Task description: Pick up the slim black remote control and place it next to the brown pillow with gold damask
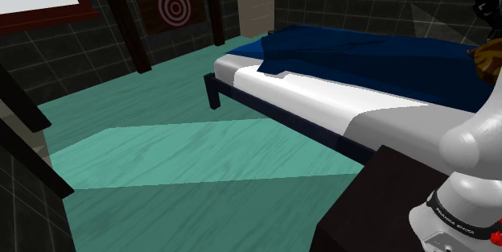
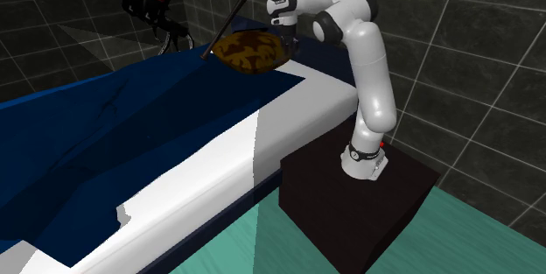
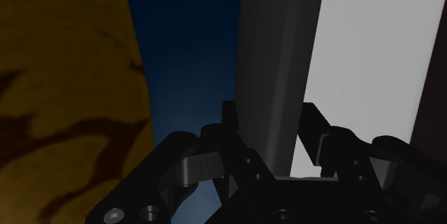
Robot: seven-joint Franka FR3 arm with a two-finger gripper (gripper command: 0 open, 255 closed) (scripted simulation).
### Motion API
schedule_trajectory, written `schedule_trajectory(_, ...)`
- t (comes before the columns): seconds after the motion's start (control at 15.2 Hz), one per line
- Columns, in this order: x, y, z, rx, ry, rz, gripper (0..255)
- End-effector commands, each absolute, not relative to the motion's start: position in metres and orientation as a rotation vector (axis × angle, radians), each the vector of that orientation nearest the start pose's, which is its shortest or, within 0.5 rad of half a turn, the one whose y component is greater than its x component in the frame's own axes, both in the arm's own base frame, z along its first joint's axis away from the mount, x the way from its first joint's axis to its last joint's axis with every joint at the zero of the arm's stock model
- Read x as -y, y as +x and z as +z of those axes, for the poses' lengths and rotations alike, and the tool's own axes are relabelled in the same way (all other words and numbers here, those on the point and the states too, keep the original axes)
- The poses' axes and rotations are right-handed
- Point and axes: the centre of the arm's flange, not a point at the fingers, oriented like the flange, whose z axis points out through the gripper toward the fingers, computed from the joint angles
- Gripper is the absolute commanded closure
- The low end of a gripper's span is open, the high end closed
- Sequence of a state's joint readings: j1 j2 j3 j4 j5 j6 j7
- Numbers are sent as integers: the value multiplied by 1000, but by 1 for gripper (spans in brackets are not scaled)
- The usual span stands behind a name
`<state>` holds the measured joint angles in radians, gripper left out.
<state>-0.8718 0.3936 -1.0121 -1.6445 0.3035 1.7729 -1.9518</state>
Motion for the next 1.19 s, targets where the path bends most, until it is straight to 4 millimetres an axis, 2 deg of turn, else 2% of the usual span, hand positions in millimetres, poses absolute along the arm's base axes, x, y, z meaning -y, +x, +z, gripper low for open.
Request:
schedule_trajectory(0.0,615,-98,455,26,-3060,16,255)
schedule_trajectory(1.12,615,-98,366,26,-3060,16,255)
